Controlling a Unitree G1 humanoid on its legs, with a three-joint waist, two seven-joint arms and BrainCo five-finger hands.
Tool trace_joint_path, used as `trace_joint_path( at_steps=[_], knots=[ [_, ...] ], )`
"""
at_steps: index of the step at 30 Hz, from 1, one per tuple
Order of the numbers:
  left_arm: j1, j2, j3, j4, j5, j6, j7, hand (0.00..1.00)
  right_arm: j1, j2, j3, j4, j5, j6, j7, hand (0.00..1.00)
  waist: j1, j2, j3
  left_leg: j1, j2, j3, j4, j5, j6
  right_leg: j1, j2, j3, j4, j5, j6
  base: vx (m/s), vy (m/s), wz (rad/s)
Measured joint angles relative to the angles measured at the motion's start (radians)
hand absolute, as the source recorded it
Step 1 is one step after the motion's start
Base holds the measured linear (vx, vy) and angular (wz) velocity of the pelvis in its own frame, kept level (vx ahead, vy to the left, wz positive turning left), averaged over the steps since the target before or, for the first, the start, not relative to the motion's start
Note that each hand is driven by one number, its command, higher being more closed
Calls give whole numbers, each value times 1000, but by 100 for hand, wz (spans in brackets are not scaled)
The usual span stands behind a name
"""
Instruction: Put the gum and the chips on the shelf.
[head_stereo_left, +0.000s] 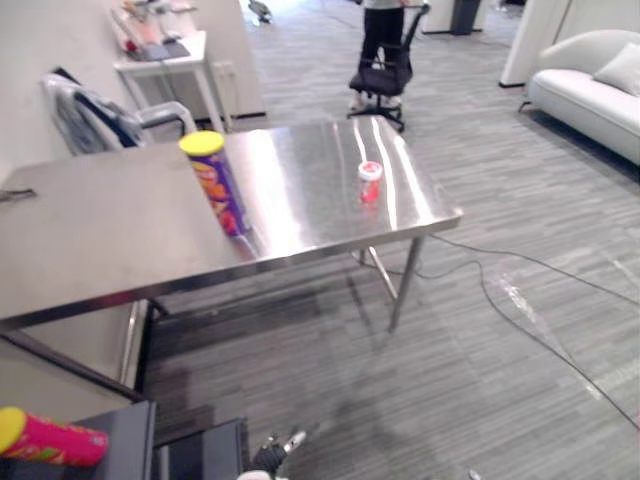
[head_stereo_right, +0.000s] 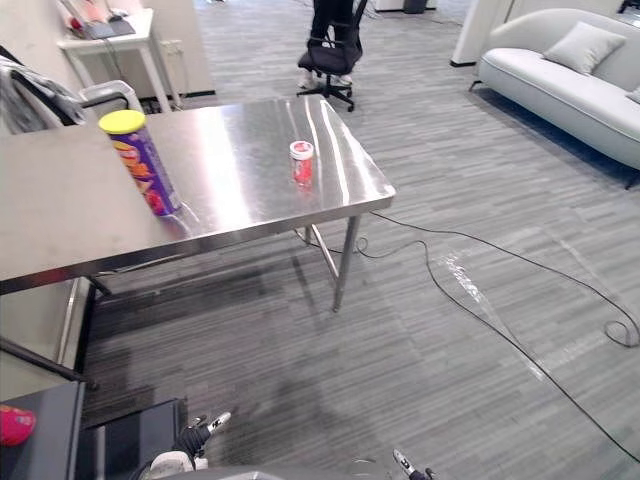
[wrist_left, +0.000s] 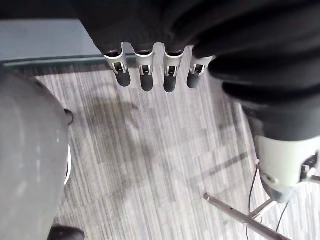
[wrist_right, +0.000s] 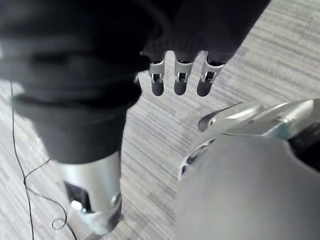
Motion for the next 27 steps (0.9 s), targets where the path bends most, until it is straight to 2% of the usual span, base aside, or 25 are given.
trace_joint_path(
  at_steps=[1,2,3,5,6,7,8,9,11,12,13,14,15,16,17,18,19,20,22,23,24,25,27],
  knots=[
    [0,2,1,-2,-1,0,0,0,1,-6,0,0,5,0,0,0,0,-5,3,8,-7,-9,0,-4,3,-31,-17,10,77,19,-15,8,144,55],
    [-4,8,2,-6,-1,0,0,0,2,6,0,1,15,0,0,0,3,-6,19,34,-20,-31,-2,-5,22,-80,-47,37,207,78,-50,82,127,52],
    [-10,7,4,-5,0,3,0,0,1,2,2,0,17,-1,0,0,1,-8,31,61,-23,-56,-2,-11,31,-131,-62,61,317,95,-62,107,117,48],
    [-13,16,3,0,4,10,1,0,3,4,15,0,17,0,3,0,-2,-1,27,69,-5,-80,0,-24,41,-162,-32,56,321,-14,-58,145,69,42],
    [-21,17,6,8,4,14,1,0,3,9,24,0,19,0,6,0,-7,3,30,62,9,-106,-4,-23,35,-180,11,50,250,-55,-66,261,27,59],
    [-36,11,18,16,4,20,1,0,-1,3,25,-1,23,1,14,0,-12,12,40,64,24,-130,-8,-25,33,-190,59,61,134,-55,-65,276,-19,55],
    [-43,7,23,21,5,22,2,0,-3,-1,27,-2,23,2,16,0,-15,19,46,65,34,-139,-13,-26,31,-191,85,72,61,-48,-54,338,-81,59],
    [-44,4,23,22,8,22,1,0,-8,-11,44,-3,23,3,19,0,-25,32,57,73,52,-164,-31,-29,24,-187,139,108,-142,-14,-35,382,-145,49],
    [-45,3,44,28,20,22,1,0,-7,-5,43,-3,22,5,20,0,-26,19,77,98,50,-194,-43,-36,12,-161,156,151,-323,35,-16,455,-249,70],
    [-44,2,56,28,21,22,1,0,-2,0,43,-3,21,6,20,0,-30,10,81,104,46,-203,-43,-42,4,-151,152,165,-335,32,-16,419,-310,108],
    [-44,-10,76,28,22,21,2,0,9,-2,38,-1,20,9,21,0,-32,10,85,126,57,-240,-42,-55,-10,-153,157,183,-261,84,-23,304,-246,107],
    [-44,-32,94,27,22,19,2,0,12,-13,39,-3,14,9,22,0,-29,32,97,133,73,-247,-32,-54,-9,-174,162,156,-156,23,-44,379,-293,115],
    [-44,-47,103,21,21,15,1,0,1,-25,39,-4,8,8,23,0,-25,59,99,124,95,-247,14,-39,-25,-189,155,122,-59,-57,-66,364,-296,99],
    [-39,-52,118,14,20,14,1,0,-12,-30,39,-6,-3,8,27,0,-26,50,105,84,111,-268,86,-14,-55,-184,151,89,4,-114,-81,368,-317,85],
    [-37,-53,123,12,19,12,1,0,-15,-32,39,-6,-11,8,30,0,-26,53,103,57,118,-282,138,0,-63,-175,149,70,19,-135,-92,428,-394,89],
    [-37,-52,128,-3,19,9,2,0,-23,-34,39,-6,-16,6,33,0,-25,55,103,-17,130,-310,282,38,-80,-140,142,24,20,-162,-109,343,-316,69],
    [-37,-50,131,-5,19,9,3,0,-27,-34,40,-6,-16,6,34,0,-25,52,105,-59,134,-322,356,70,-92,-116,142,8,11,-170,-118,396,-352,83],
    [-38,-49,131,-14,12,5,7,0,-34,-36,41,-6,-16,4,32,0,-23,51,106,-135,152,-314,499,79,-134,-55,148,-36,-37,-173,-125,308,-242,73],
    [-39,-40,126,-24,2,1,13,0,-36,-35,39,-5,-7,2,21,0,-21,39,108,-189,163,-216,553,55,-139,44,156,-80,-121,-164,-140,293,-200,61],
    [-40,-33,117,-25,2,-1,20,0,-38,-34,38,-5,0,-2,20,0,-22,29,105,-200,163,-129,492,37,-124,93,156,-99,-163,-161,-143,253,-134,41],
    [-38,-31,108,-32,2,-1,26,0,-47,-37,38,-6,24,-4,19,0,-22,26,103,-195,158,-52,362,37,-119,119,157,-117,-190,-158,-141,255,-103,29],
    [-38,-32,100,-36,2,-1,30,0,-56,-39,37,-7,33,-5,19,0,-22,29,102,-183,150,-10,231,75,-100,123,160,-118,-195,-158,-141,184,-38,7],
    [-37,-36,96,-27,2,-1,37,0,-69,-42,27,-13,32,-7,20,0,-21,40,97,-172,141,22,79,172,-82,126,186,-105,-203,-156,-136,190,59,-16]
  ],
)
